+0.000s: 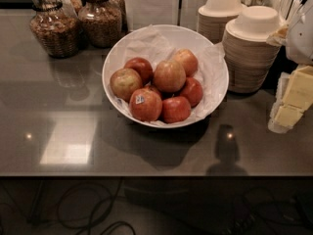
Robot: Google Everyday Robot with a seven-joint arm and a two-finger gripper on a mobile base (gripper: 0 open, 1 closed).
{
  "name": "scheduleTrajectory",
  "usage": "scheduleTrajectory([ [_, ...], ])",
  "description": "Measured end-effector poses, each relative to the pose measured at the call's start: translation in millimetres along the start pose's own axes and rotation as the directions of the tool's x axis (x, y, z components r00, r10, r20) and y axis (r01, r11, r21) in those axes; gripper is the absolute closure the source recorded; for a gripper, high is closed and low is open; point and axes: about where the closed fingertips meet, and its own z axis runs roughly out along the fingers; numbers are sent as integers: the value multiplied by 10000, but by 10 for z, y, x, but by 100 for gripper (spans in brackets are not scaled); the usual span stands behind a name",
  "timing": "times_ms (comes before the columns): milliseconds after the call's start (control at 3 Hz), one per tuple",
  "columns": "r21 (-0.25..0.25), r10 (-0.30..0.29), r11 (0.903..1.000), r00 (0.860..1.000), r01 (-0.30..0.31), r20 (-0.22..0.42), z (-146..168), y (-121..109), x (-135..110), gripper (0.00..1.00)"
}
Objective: Pick apple from white bowl
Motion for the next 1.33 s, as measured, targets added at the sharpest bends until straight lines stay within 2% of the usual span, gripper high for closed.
scheduleTrajectory([
  [333, 49, -69, 10000, 10000, 69, 27, -7, -6, -22, 0],
  [667, 118, -1100, 9939, 9929, 1095, 453, 29, -59, -306, 0],
  [1000, -44, -2319, 9719, 9600, 2355, 1567, 131, -197, -745, 0],
  [1333, -44, -2647, 9627, 9445, 2707, 1944, 154, -246, -870, 0],
])
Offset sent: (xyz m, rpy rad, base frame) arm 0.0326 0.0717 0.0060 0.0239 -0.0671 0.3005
